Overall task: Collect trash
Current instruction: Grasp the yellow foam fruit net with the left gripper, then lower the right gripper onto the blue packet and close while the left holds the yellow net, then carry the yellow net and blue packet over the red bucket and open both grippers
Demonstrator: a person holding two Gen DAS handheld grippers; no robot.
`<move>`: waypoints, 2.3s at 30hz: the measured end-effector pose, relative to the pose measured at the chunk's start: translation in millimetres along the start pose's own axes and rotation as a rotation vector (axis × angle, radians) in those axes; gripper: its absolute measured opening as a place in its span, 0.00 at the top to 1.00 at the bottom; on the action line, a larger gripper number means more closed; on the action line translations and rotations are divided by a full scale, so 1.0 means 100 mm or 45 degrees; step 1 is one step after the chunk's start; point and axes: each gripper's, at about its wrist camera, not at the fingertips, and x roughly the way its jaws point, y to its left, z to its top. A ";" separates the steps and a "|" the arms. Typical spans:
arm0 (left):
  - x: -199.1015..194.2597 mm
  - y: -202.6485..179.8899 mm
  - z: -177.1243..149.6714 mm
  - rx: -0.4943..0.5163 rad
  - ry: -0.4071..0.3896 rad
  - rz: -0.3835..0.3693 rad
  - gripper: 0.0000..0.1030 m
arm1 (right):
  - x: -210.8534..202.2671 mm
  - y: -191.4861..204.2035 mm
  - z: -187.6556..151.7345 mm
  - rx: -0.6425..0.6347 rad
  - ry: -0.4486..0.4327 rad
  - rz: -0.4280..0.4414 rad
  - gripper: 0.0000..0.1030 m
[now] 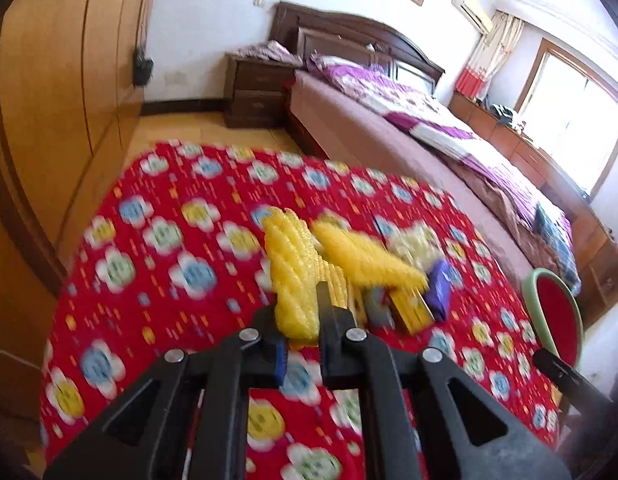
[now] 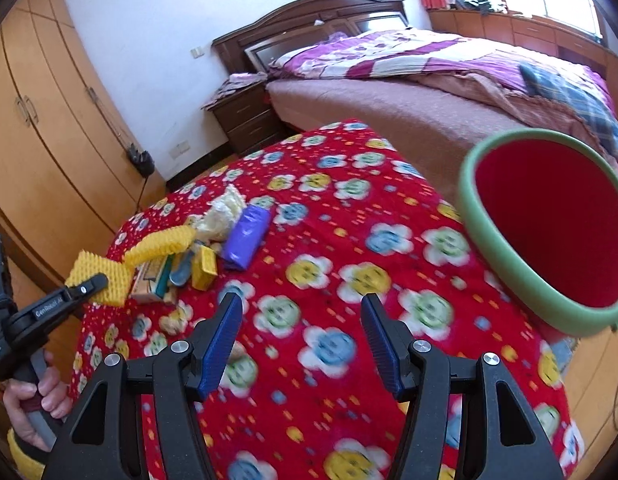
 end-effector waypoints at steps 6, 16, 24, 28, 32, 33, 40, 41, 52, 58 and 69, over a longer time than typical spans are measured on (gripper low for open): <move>0.20 0.12 0.13 -0.036 -0.052 0.041 0.90 | 0.47 0.22 0.18 0.007 0.044 -0.005 0.39; 0.50 0.24 0.02 -0.080 -0.029 0.064 0.90 | 1.07 0.49 0.30 0.002 0.104 -0.025 0.39; 0.52 0.21 -0.02 -0.061 -0.030 0.038 0.90 | 1.18 0.64 0.20 -0.092 0.082 -0.083 0.72; 0.49 0.19 -0.02 -0.047 -0.045 0.034 0.90 | 1.10 0.65 0.17 -0.112 0.080 -0.069 0.75; 0.43 0.18 -0.01 -0.045 -0.067 0.027 0.90 | 0.86 0.66 0.14 -0.143 0.016 -0.088 0.76; 0.42 0.18 -0.01 -0.043 -0.073 0.026 0.90 | 0.79 0.66 0.13 -0.152 0.002 -0.098 0.76; 0.30 0.03 -0.05 0.012 -0.119 0.026 0.90 | 0.20 0.51 0.02 -0.183 -0.112 -0.228 0.76; 0.28 0.00 -0.05 0.020 -0.121 0.024 0.90 | 0.13 0.48 0.02 -0.183 -0.123 -0.245 0.76; -0.13 -0.49 -0.08 0.133 -0.138 -0.048 0.90 | -0.53 0.05 -0.04 -0.112 -0.256 -0.339 0.76; -0.36 -0.81 -0.10 0.181 -0.143 -0.109 0.90 | -0.81 -0.11 -0.08 -0.086 -0.325 -0.362 0.76; -0.42 -1.48 -0.20 0.300 -0.093 -0.231 0.90 | -1.12 -0.45 -0.11 -0.040 -0.401 -0.436 0.76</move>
